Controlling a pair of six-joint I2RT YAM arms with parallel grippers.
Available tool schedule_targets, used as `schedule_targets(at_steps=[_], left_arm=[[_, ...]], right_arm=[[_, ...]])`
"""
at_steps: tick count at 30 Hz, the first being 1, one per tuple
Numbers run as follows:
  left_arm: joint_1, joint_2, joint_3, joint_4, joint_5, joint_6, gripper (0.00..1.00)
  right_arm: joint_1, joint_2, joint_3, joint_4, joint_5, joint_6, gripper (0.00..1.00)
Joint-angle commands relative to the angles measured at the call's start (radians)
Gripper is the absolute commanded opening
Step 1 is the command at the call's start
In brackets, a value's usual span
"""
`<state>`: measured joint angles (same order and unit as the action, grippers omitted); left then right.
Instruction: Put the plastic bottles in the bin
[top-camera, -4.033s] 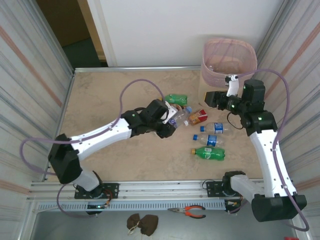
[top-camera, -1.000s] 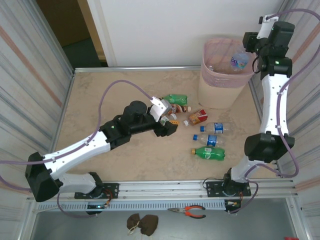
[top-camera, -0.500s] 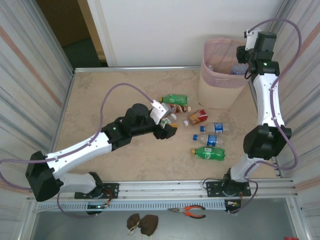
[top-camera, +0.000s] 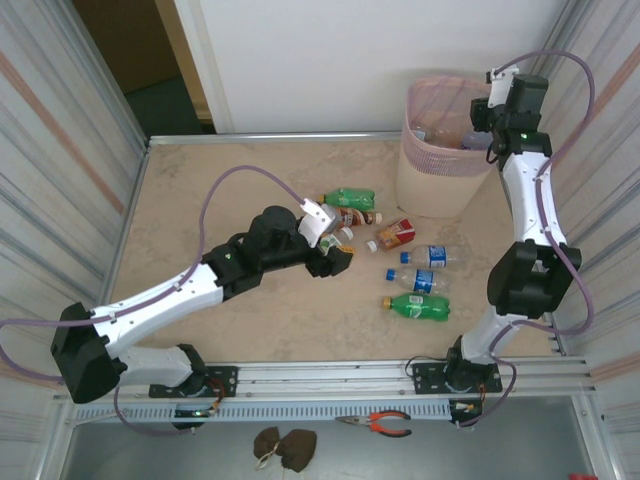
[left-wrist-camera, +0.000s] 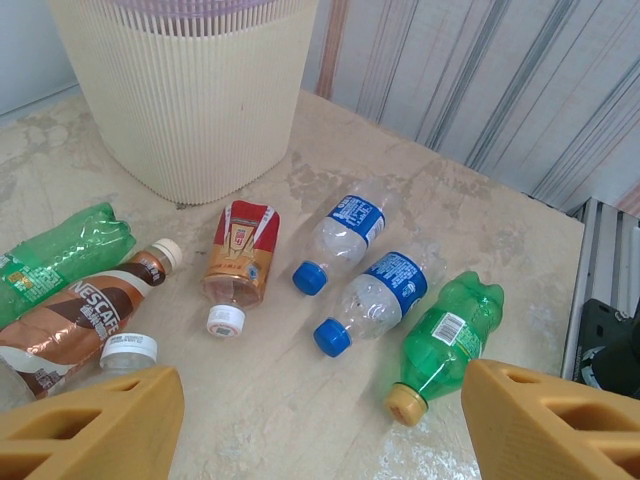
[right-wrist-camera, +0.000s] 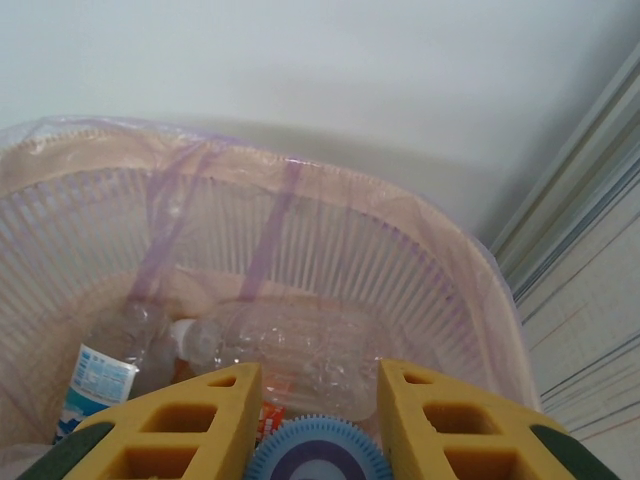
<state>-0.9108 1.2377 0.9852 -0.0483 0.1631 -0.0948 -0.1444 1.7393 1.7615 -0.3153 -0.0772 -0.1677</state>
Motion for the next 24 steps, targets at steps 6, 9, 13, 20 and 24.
schedule_targets(at_steps=[6,9,13,20,24], left_arm=[[0.007,-0.028,-0.002,0.004,-0.006,-0.013,0.74],[0.008,-0.035,-0.006,0.001,-0.012,-0.012,0.74],[0.009,-0.046,-0.008,-0.016,-0.023,-0.004,0.74],[0.017,-0.072,-0.019,-0.021,-0.042,-0.006,0.74],[0.020,-0.076,-0.026,-0.021,-0.043,-0.006,0.75]], right_arm=[[0.002,0.114,0.019,-0.233,-0.047,0.056,0.29],[0.003,0.147,0.067,-0.222,-0.044,0.055,0.37],[0.002,0.205,0.175,-0.224,-0.039,0.054,0.45],[0.009,0.257,0.358,-0.267,-0.036,0.050,0.56],[0.023,0.222,0.380,-0.276,-0.032,0.045,0.61]])
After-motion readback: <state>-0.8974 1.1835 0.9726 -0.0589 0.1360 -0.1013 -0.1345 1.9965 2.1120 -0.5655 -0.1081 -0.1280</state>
